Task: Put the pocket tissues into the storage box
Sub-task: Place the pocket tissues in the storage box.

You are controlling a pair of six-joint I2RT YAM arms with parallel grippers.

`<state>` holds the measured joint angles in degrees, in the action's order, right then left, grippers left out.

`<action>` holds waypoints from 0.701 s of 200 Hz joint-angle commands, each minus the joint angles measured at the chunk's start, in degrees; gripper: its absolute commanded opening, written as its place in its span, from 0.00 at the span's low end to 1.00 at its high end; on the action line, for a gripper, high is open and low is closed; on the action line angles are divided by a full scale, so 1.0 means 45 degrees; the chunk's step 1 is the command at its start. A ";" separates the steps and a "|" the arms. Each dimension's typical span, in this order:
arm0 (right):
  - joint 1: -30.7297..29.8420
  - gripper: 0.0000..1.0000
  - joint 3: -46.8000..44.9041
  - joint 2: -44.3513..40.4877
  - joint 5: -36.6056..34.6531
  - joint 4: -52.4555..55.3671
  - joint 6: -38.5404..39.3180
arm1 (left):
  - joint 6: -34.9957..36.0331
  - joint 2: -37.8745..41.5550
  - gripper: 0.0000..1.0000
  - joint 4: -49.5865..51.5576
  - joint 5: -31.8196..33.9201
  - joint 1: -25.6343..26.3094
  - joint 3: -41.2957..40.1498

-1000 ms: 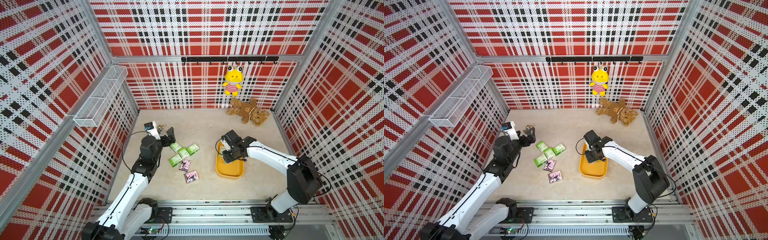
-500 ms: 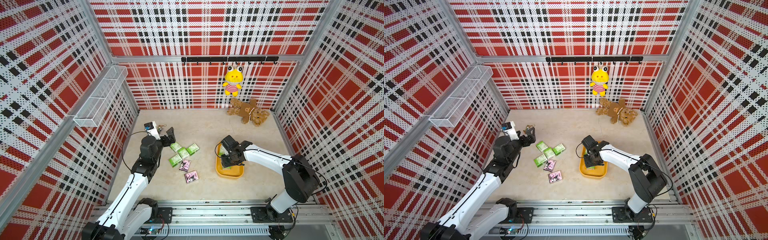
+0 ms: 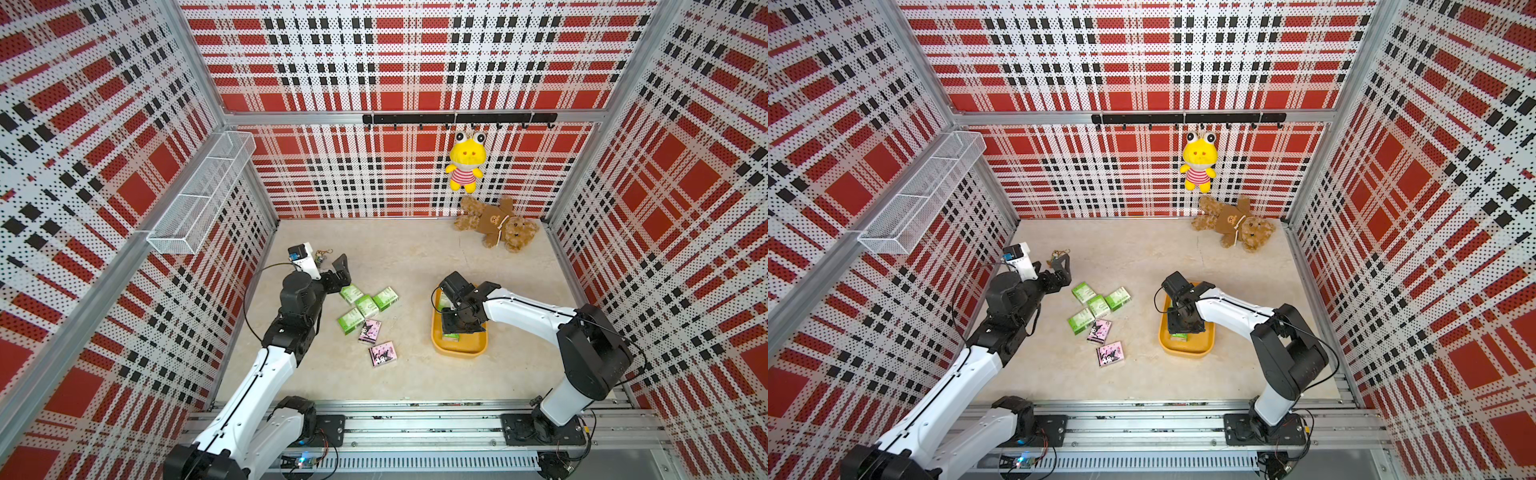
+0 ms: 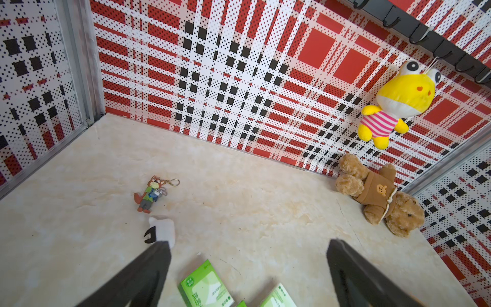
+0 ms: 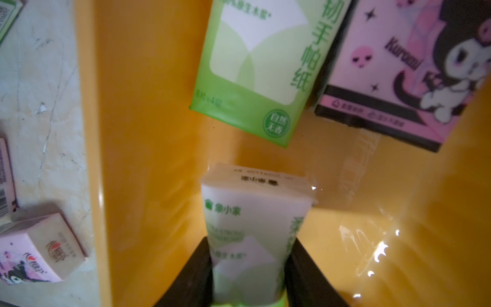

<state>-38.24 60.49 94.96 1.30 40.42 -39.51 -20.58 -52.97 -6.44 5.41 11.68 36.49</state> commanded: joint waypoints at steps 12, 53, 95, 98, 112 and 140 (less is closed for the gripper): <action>-0.0096 0.47 0.0408 0.0269 -0.0346 -0.0077 -0.0520 | 0.0099 0.0154 0.99 -0.0281 0.0133 0.0060 -0.0143; -0.0096 0.48 0.1026 0.0933 -0.0462 0.0001 -0.0270 | 0.0120 0.0116 0.99 -0.0252 0.0116 0.0036 -0.0091; -0.0089 0.49 0.1343 0.1395 -0.0457 0.0045 -0.0127 | 0.0256 0.0139 0.99 -0.0186 0.0237 0.0025 -0.0062; -0.0078 0.49 0.1343 0.1425 -0.0454 0.0031 -0.0137 | 0.0266 0.0149 0.99 -0.0173 0.0238 0.0009 -0.0052; -0.0077 0.49 0.1391 0.1525 -0.0465 -0.0035 -0.0127 | 0.0294 0.0083 0.99 -0.0171 0.0223 -0.0008 -0.0004; -0.0038 0.50 0.1565 0.1777 -0.0533 -0.0115 -0.0088 | 0.0308 -0.0055 0.99 -0.0161 0.0164 0.0002 0.0036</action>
<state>-38.26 65.87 101.71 -0.05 40.42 -40.16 -20.14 -52.99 -6.42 6.02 11.68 36.40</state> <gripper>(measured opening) 0.495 0.992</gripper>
